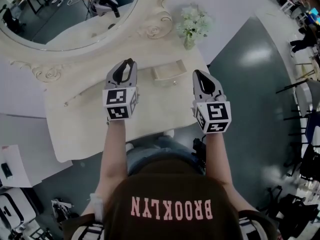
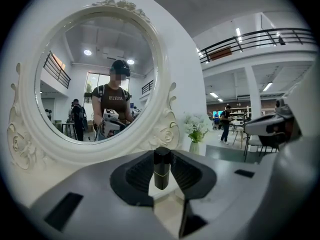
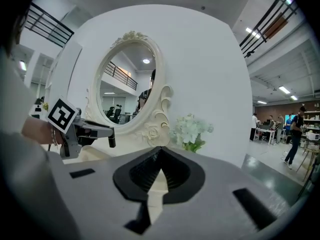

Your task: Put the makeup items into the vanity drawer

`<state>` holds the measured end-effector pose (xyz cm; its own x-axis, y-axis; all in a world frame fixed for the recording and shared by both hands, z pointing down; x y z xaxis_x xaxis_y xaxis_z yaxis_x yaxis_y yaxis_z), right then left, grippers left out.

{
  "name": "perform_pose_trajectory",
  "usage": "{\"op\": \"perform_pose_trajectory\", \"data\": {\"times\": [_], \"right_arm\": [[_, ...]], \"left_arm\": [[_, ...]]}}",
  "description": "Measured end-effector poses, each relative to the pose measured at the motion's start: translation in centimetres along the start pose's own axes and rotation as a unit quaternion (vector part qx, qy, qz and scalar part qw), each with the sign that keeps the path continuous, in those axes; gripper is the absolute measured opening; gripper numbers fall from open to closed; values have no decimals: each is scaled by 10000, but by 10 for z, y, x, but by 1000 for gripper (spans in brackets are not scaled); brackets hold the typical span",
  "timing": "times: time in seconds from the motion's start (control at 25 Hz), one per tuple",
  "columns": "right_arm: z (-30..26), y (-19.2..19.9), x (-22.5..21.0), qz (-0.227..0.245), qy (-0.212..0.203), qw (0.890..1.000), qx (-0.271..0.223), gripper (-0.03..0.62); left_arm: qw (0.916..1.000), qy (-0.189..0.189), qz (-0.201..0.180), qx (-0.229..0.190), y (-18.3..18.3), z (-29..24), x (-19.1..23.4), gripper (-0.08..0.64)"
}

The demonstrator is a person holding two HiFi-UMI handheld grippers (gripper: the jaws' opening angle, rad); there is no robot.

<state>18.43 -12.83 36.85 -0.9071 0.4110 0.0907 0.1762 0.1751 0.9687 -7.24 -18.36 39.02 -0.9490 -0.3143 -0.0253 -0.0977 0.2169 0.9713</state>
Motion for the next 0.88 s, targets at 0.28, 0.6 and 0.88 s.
{"op": "perform_pose_trajectory", "data": {"times": [0.28, 0.6, 0.88], "right_arm": [[11, 17, -51, -125, 35, 9999, 97, -11], [18, 25, -73, -282, 231, 9992, 150, -11], [14, 44, -74, -327, 274, 9982, 427, -11]], "left_arm": [[9999, 74, -2, 91, 1, -34, -49, 97], [9985, 390, 0, 386, 18, -57, -80, 97], [9959, 554, 10, 715, 42, -76, -89, 97]]}}
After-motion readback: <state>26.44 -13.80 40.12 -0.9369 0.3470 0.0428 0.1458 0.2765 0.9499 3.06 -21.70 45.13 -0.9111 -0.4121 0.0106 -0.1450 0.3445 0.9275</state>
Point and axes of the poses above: the fingertips, and each gripper's own axes: z backward along the fingers, x to its left, y out of its underside, the point moved 7 cm from there along z, backward along the fingers, and after that the axes turned 3 degrees about -y, right-handed, at the moved point
